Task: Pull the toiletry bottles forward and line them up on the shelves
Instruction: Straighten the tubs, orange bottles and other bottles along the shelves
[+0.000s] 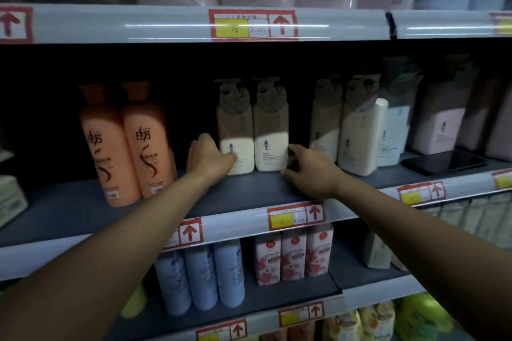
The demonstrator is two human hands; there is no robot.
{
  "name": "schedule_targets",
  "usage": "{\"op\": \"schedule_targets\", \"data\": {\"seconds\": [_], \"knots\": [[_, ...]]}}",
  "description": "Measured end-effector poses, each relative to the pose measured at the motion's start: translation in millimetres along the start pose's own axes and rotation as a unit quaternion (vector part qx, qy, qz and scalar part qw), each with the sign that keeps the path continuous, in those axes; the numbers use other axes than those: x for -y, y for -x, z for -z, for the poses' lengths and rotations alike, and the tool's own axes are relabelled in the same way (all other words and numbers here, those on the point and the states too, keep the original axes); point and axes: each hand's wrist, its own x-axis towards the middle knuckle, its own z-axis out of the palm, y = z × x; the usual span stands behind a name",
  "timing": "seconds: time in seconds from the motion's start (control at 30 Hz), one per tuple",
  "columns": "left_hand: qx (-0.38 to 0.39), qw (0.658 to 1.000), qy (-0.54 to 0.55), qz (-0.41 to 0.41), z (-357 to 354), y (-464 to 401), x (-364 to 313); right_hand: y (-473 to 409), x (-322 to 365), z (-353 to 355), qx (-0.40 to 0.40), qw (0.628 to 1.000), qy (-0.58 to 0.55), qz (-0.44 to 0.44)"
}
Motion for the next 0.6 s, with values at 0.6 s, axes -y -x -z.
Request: {"op": "schedule_targets", "data": {"seconds": [0.6], "knots": [[0.161, 0.964, 0.13, -0.165, -57.3, 68.4, -69.7, 86.7, -59.0, 46.3, -0.231, 0.967, -0.036, -0.104]]}}
